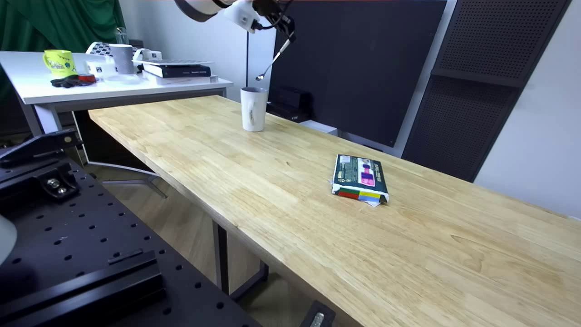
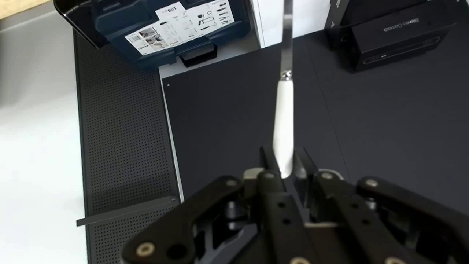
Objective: Put the spoon in the mug
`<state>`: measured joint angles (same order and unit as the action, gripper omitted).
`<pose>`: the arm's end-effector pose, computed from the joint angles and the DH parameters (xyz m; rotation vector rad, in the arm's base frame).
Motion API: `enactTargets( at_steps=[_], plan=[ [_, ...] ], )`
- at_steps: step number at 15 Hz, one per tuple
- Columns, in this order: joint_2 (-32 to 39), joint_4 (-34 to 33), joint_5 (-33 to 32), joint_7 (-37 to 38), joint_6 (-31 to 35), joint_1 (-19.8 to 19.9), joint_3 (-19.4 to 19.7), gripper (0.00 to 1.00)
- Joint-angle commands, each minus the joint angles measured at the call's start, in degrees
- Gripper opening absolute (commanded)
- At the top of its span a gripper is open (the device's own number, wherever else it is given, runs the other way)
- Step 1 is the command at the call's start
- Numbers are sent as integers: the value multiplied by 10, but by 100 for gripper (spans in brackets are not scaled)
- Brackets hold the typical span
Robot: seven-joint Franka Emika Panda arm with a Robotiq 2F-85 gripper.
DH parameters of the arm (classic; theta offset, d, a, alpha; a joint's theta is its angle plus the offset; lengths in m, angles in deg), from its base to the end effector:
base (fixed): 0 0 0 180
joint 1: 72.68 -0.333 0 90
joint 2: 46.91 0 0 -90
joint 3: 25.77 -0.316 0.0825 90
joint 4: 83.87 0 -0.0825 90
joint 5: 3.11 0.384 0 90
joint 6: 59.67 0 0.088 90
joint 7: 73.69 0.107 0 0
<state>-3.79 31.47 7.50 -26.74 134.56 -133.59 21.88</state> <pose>0.6217 0.1982 0.2854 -2.6558 0.5351 -1.4081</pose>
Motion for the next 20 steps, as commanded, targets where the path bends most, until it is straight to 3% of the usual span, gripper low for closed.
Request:
enactTargets(
  at_steps=[1,2,3,4,7,8,9,13,14,15,19,20],
  plan=[
    [32,-11,32,-7,2,-12,12,4],
    [37,-12,45,-19,2,-14,11,4],
    [38,-16,100,-76,3,-6,-10,4],
    [47,-14,61,-28,-1,-14,6,4],
    [59,-19,70,-38,-7,-15,-1,4],
    [58,-24,120,-91,-7,-8,-19,4],
    [65,-21,84,-46,-9,-16,-6,4],
    [74,-24,89,-55,-18,-17,-12,4],
    [69,-28,133,-103,-19,-9,-29,4],
    [72,-25,98,-63,-24,-15,-17,4],
    [67,-27,100,-72,-41,-13,-25,4],
    [64,-31,136,-108,-43,-9,-36,41]
  ],
)
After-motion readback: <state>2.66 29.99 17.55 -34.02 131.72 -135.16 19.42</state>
